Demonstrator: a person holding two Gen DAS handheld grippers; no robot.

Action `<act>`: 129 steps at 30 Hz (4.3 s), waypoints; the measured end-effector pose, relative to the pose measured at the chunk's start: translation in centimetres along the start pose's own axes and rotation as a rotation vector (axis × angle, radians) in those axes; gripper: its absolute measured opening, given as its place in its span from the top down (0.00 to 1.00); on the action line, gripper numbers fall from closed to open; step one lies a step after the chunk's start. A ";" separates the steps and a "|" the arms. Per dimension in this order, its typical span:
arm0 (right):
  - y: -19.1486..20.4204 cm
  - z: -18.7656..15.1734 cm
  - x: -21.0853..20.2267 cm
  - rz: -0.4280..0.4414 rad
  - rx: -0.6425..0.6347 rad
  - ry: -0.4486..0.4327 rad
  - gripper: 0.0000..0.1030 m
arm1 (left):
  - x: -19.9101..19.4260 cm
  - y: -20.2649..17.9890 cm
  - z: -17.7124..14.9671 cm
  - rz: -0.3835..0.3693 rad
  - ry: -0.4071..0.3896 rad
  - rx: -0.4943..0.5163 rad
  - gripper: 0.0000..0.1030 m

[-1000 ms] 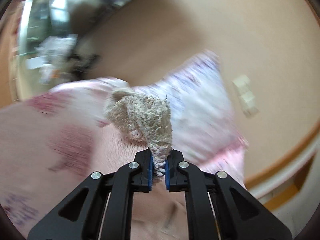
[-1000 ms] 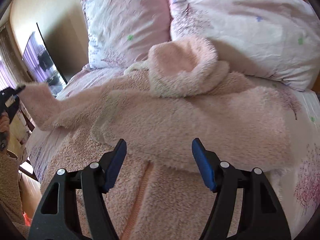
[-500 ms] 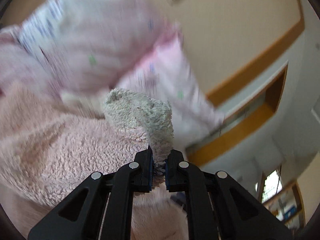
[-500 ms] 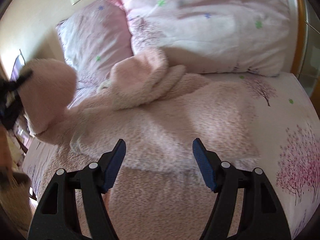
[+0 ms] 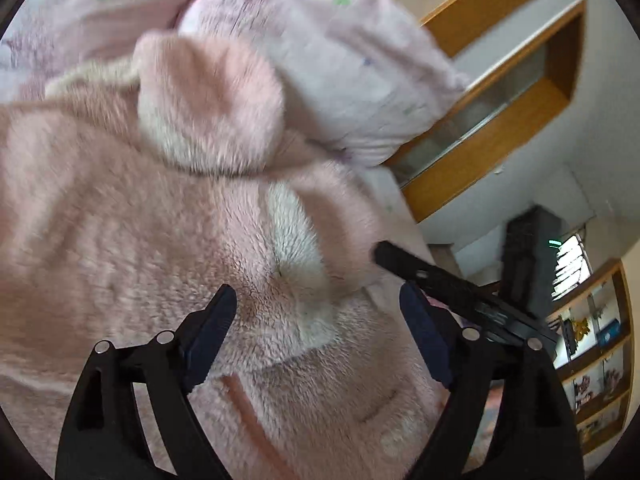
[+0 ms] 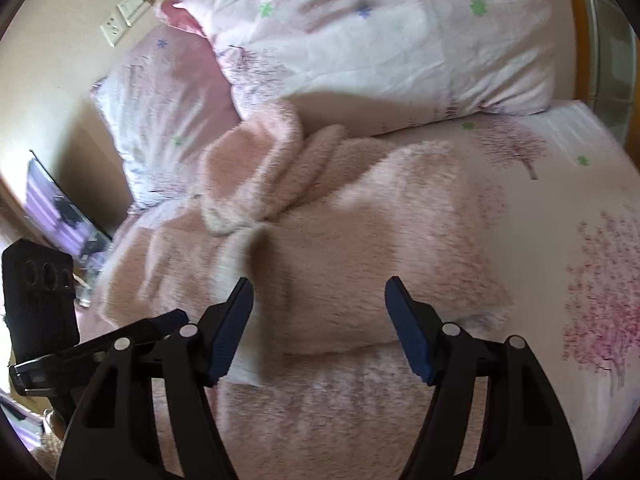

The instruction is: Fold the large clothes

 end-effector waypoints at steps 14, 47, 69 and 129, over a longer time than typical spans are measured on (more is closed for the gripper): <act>5.1 -2.4 5.8 0.052 -0.079 0.204 0.88 | -15.0 9.5 2.2 0.575 -0.171 0.004 0.18; 1.6 2.5 1.9 -0.166 -0.092 -0.061 0.68 | -8.8 8.0 1.8 0.555 -0.025 0.135 0.18; 3.4 9.5 8.7 0.043 0.168 0.152 0.43 | -6.2 8.7 2.1 0.426 -0.014 0.089 0.18; 5.1 0.9 0.3 0.213 -0.108 0.088 0.41 | -6.1 11.1 5.9 0.013 -0.121 -0.264 0.21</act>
Point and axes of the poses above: each gripper's, at about its wrist camera, not at the fingertips, and x roughly the way its jaws point, y to its left, z to its top, the point moved 5 cm from there along x, roughly the way its jaws point, and after that the axes turned 12 degrees about -z, right-handed, at the moved point
